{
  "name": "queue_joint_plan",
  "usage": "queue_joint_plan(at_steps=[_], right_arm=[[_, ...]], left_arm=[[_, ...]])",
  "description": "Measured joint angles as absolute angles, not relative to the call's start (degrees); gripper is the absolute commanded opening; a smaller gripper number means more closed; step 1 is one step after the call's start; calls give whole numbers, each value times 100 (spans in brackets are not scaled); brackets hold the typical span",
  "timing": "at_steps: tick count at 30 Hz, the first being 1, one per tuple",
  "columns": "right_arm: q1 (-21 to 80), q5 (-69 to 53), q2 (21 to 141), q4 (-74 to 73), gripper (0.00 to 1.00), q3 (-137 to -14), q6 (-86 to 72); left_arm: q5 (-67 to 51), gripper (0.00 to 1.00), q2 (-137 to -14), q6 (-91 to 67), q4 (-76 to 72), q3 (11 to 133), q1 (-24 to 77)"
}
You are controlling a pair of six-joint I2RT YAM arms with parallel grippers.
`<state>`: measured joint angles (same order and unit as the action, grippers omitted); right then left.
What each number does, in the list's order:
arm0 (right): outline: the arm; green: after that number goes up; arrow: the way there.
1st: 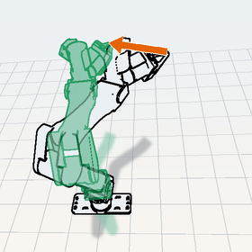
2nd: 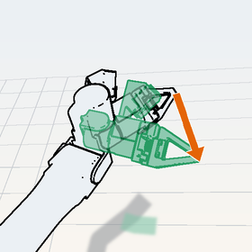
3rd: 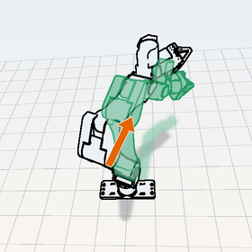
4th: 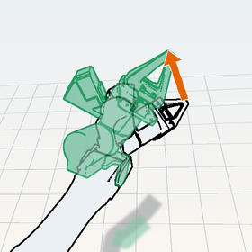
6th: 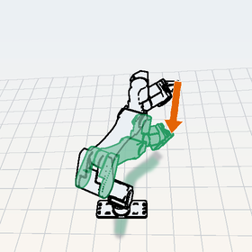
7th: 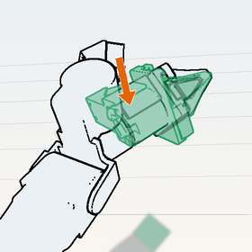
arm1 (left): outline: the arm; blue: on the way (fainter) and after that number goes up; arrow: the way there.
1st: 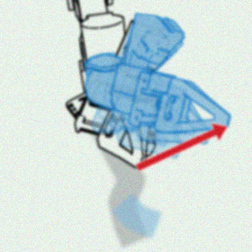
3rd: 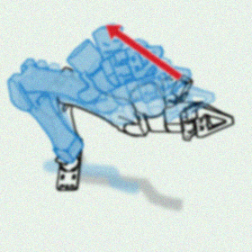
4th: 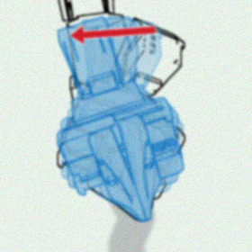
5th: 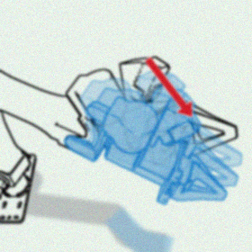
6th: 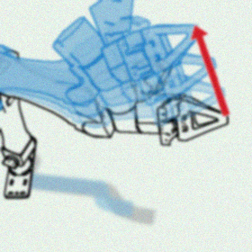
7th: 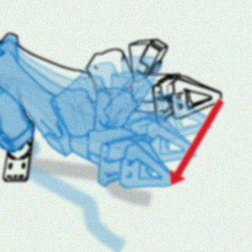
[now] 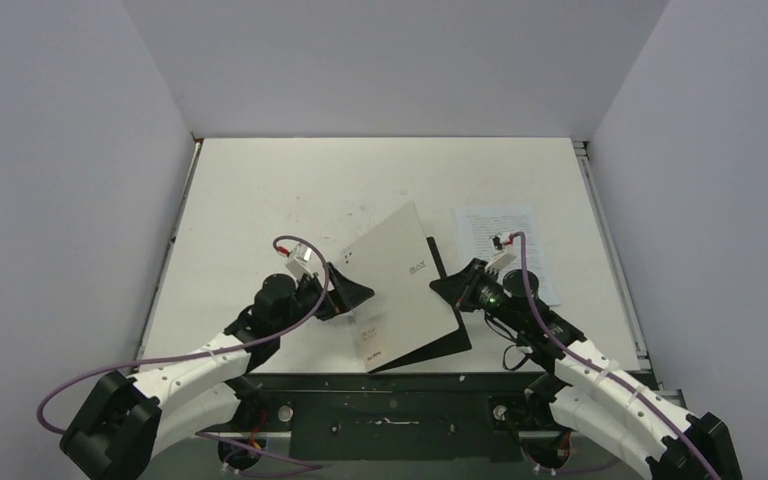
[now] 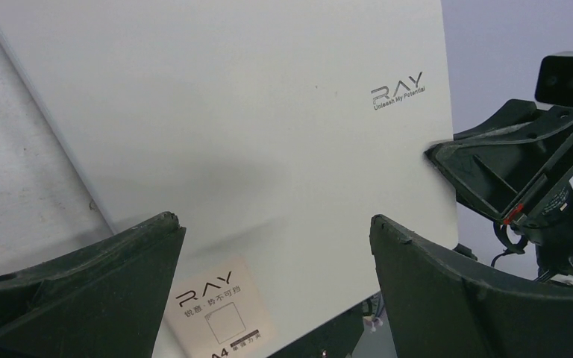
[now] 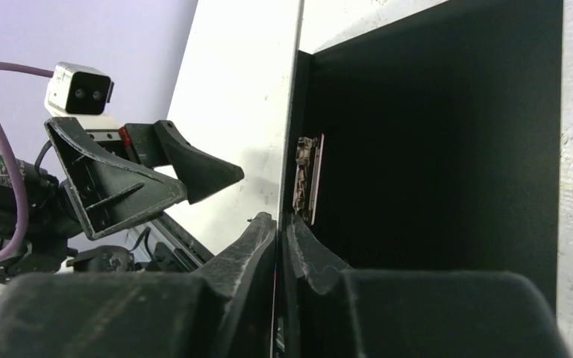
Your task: Put the files into the folder
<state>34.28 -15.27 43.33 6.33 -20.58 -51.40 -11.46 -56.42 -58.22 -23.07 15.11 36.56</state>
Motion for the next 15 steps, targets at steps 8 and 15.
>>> queue_joint_plan(at_steps=[8, 15], right_arm=[[3542, -1470, 4434, 99, 5, -2600, -4663], [3896, -1175, 4869, -489, 5, -3529, -4051]], left_arm=[[-1332, 96, -5264, -5651, -1625, 1747, 3400], [-1457, 96, -5262, -5221, -386, 3015, 3208]])
